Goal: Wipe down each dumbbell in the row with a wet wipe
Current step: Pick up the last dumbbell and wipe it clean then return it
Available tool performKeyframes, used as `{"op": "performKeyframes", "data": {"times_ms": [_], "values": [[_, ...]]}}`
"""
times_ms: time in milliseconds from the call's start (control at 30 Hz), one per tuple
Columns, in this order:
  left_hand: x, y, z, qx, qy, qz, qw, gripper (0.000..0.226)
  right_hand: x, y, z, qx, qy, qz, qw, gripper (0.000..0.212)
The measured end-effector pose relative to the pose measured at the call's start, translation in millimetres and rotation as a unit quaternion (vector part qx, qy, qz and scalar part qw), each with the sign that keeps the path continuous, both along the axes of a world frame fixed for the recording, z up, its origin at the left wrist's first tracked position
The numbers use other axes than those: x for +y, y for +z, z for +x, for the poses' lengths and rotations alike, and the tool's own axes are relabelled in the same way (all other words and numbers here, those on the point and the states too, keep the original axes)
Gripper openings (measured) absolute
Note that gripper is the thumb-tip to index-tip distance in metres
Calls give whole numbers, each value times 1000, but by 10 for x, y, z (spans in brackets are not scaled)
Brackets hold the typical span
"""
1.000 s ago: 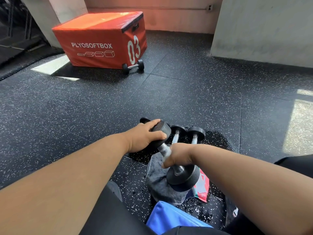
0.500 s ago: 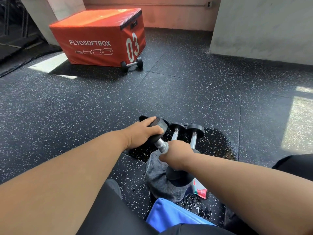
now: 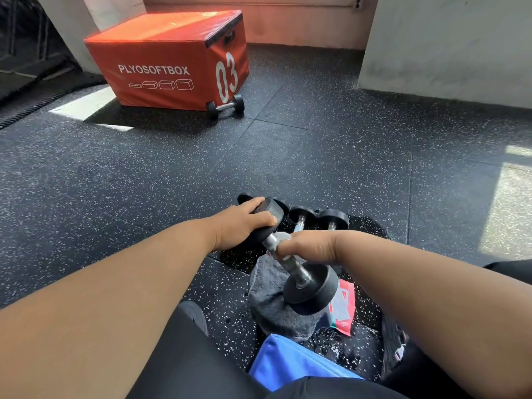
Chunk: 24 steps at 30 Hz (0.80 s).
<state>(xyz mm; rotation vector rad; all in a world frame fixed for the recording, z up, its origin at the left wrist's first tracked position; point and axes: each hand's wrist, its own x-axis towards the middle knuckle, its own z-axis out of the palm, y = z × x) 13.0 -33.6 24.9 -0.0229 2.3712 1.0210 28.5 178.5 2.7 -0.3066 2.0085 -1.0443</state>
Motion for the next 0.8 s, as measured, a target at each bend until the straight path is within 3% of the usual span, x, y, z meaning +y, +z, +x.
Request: {"op": "performKeyframes", "data": {"times_ms": [167, 267, 400, 467, 533, 633, 800], "values": [[-4, 19, 10, -2, -3, -9, 1000, 110, 40, -54, 1, -49, -11, -57, 997, 59], [-11, 3, 7, -10, -1, -9, 1000, 109, 90, -56, -88, -105, -17, -66, 992, 50], [-14, 9, 8, -20, 12, 2, 1000, 106, 171, -118, -154, -168, -14, -110, 980, 62], [-8, 16, 17, -22, 18, 8, 1000, 105, 167, -102, -154, -100, 7, -60, 993, 61], [-6, 21, 37, -24, 21, 12, 999, 105, 125, -86, -141, 17, 47, 10, 999, 43], [-7, 36, 52, -21, 23, 9, 999, 106, 51, -86, -112, 102, 54, 70, 991, 20], [13, 53, 52, -17, 24, 3, 1000, 104, -46, -54, -40, 219, 35, 127, 967, 41]]}}
